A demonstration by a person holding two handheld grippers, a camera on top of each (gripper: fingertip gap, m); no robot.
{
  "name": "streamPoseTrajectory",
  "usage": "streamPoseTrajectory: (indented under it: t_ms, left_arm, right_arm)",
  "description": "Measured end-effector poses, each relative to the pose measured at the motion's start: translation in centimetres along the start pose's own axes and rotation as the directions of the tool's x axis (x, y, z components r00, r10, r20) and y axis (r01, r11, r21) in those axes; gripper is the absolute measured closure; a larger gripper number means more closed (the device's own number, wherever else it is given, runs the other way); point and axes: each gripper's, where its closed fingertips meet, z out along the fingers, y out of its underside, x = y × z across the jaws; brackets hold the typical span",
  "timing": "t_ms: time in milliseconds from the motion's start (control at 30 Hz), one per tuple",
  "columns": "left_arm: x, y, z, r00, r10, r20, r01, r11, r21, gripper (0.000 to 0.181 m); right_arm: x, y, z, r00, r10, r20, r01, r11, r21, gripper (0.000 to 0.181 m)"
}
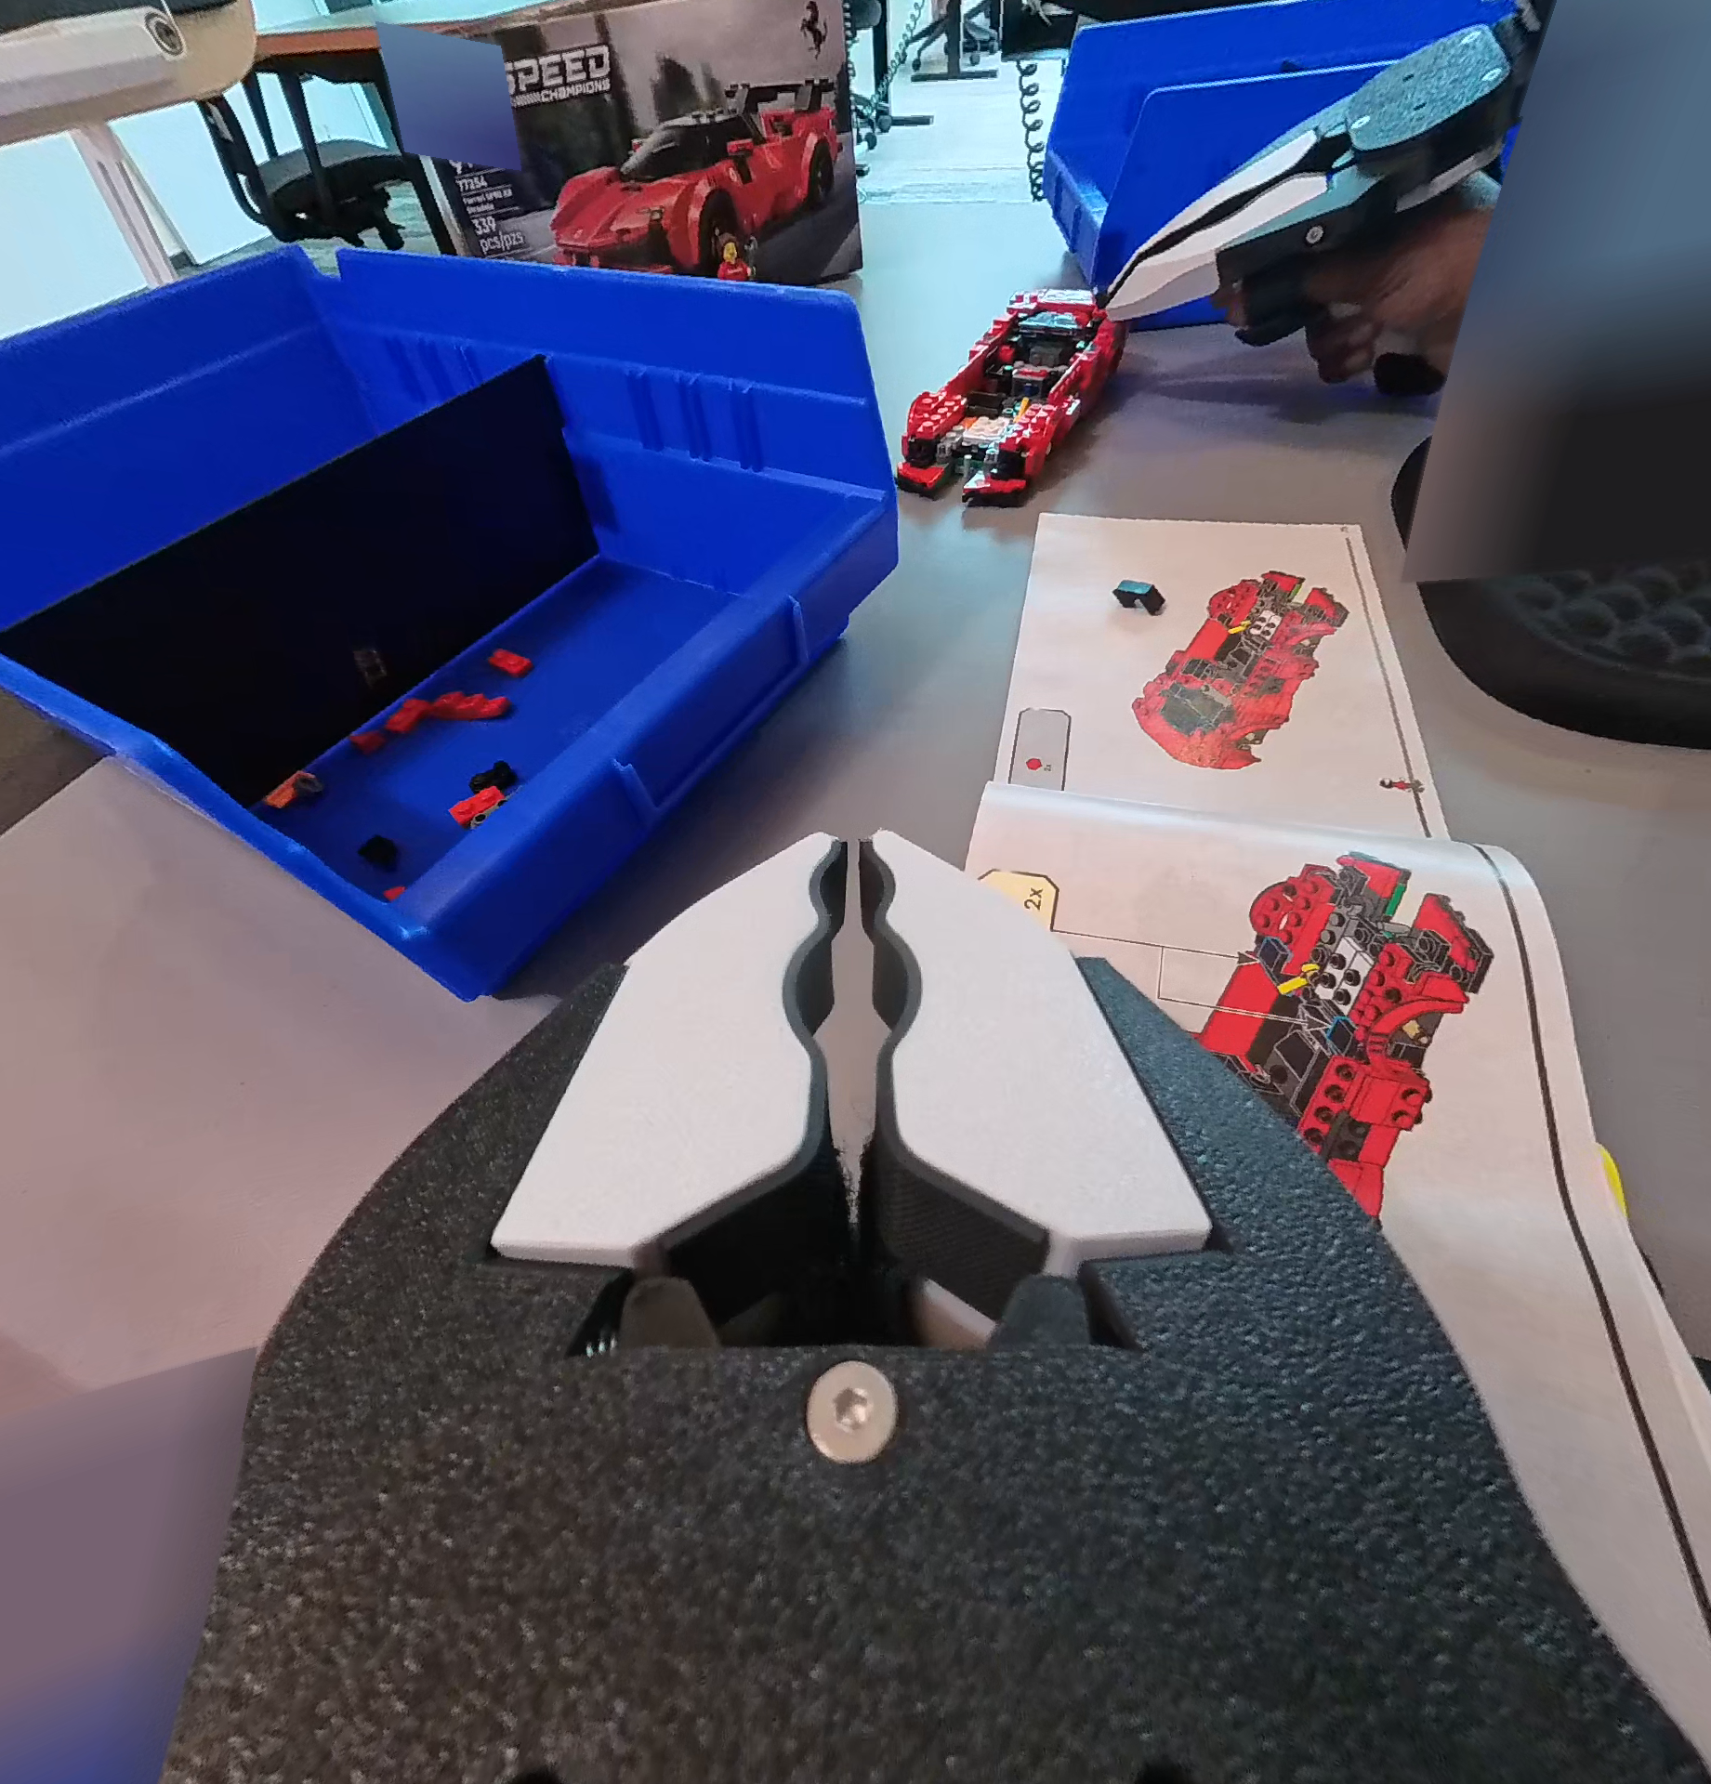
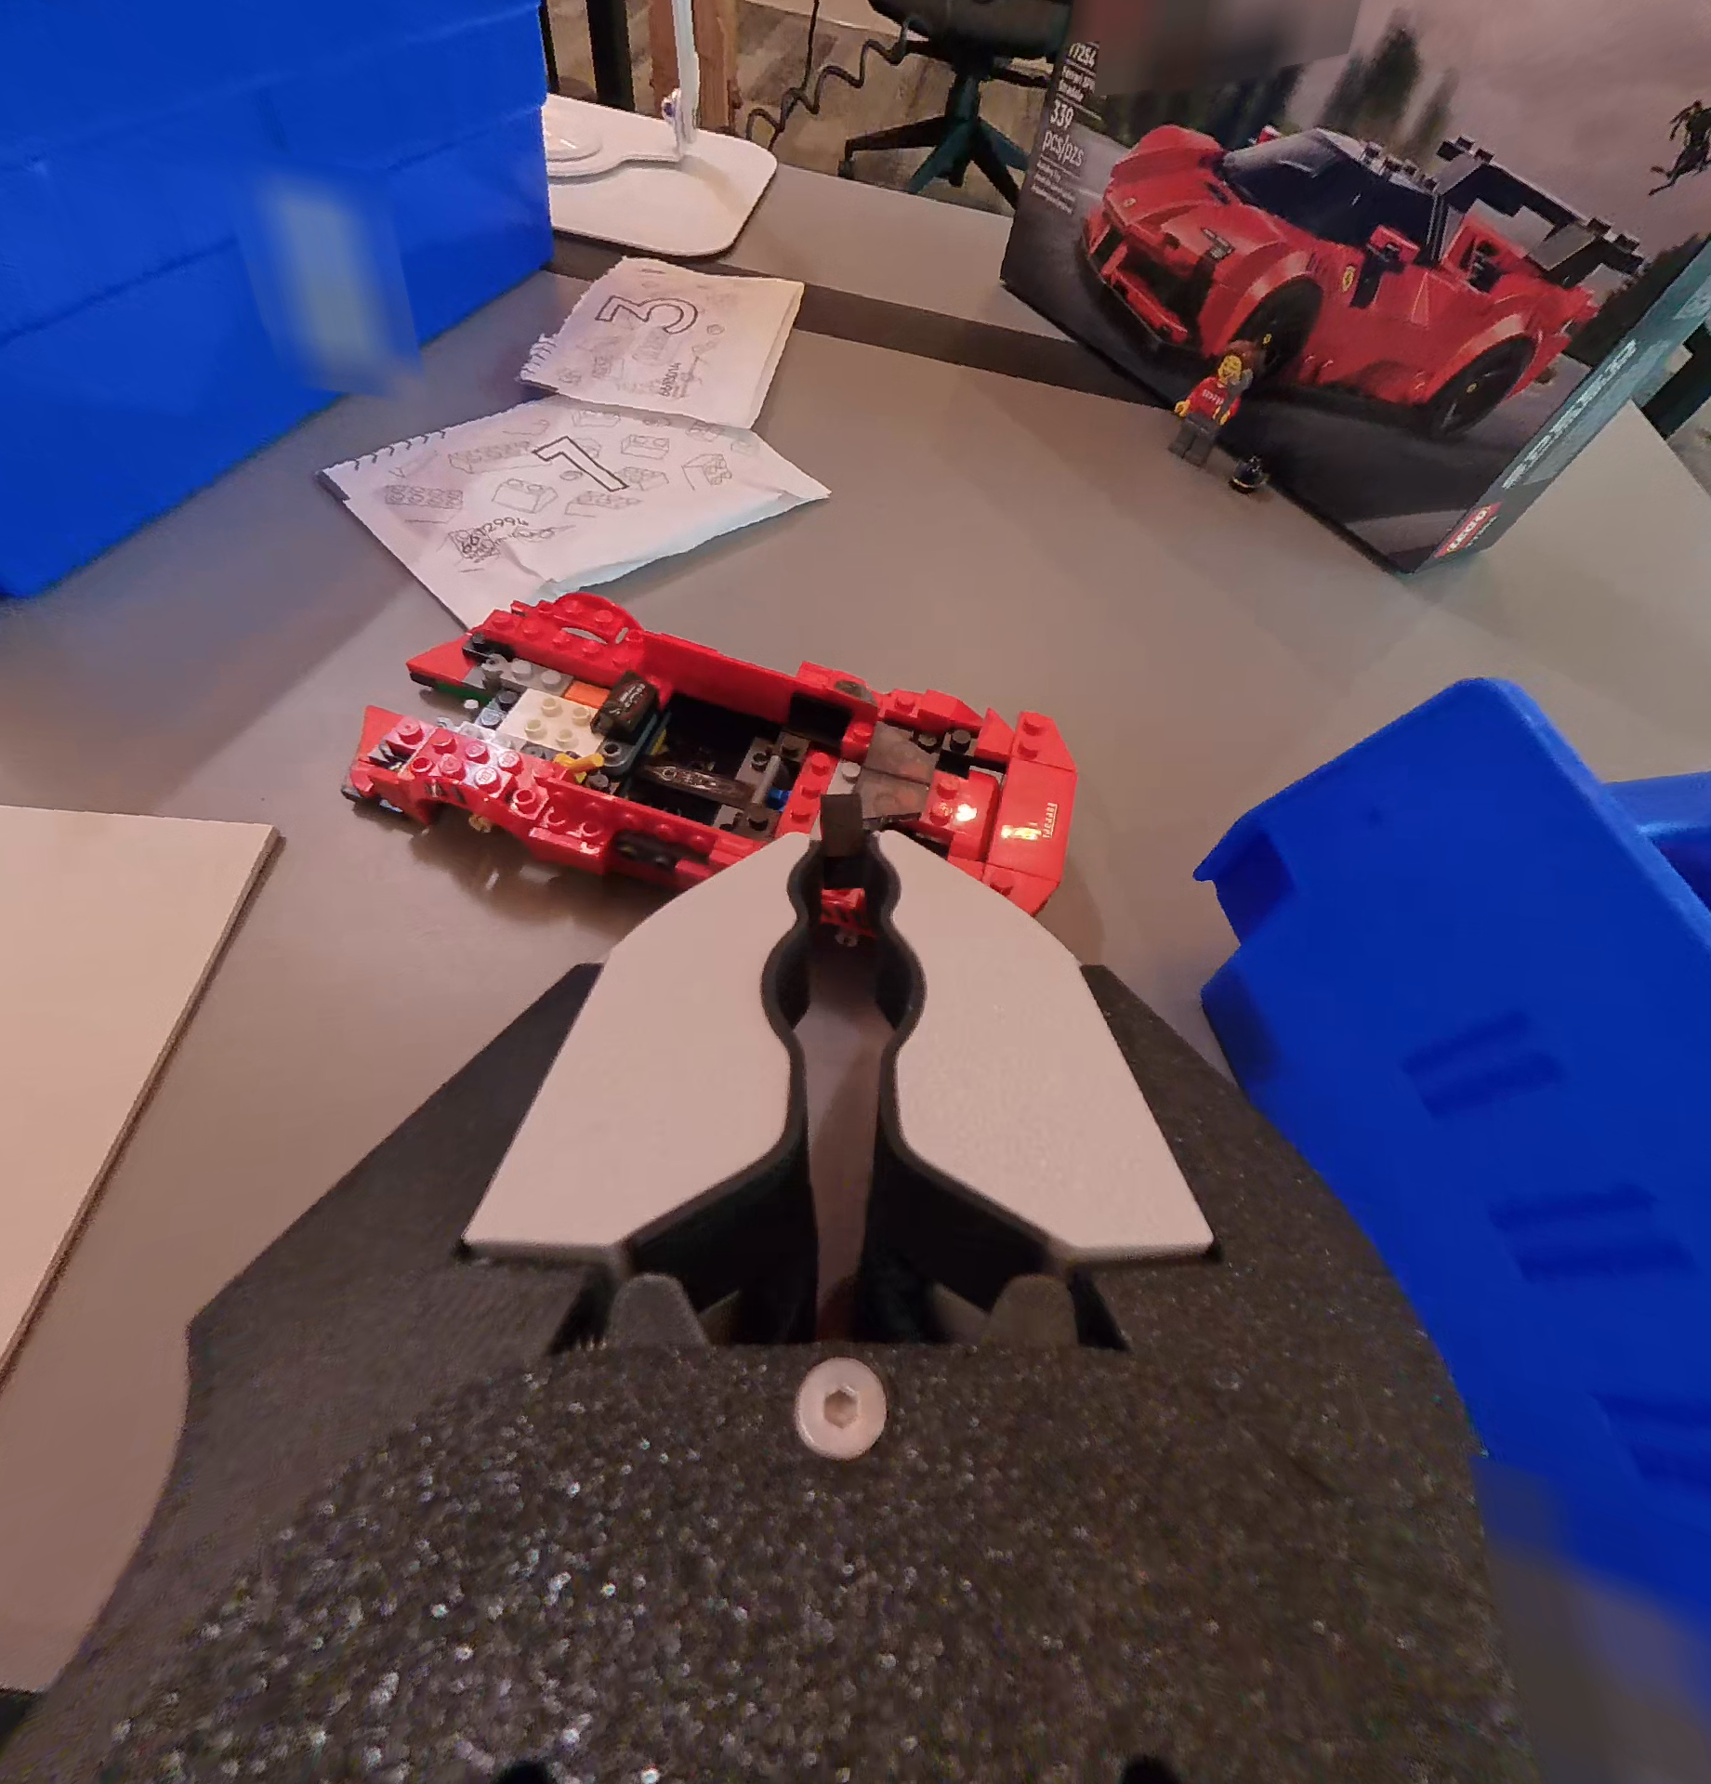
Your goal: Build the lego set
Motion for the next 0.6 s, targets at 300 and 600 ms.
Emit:
streamPoseTrajectory:
  t_ms: [300,600]
  left_arm:
    - [-0.22,-0.16,-0.27,1.000,-0.002,0.009,0.002,1.000,0.007,0.180]
    - [0.04,0.03,-0.12,1.000,0.003,-0.004,-0.003,1.000,-0.004,0.180]
  right_arm:
    - [0.29,0.10,0.04,1.000,-0.003,-0.013,0.003,1.000,-0.001,0.173]
    - [0.38,0.19,0.07,1.000,-0.017,-0.023,0.017,1.000,-0.006,0.173]
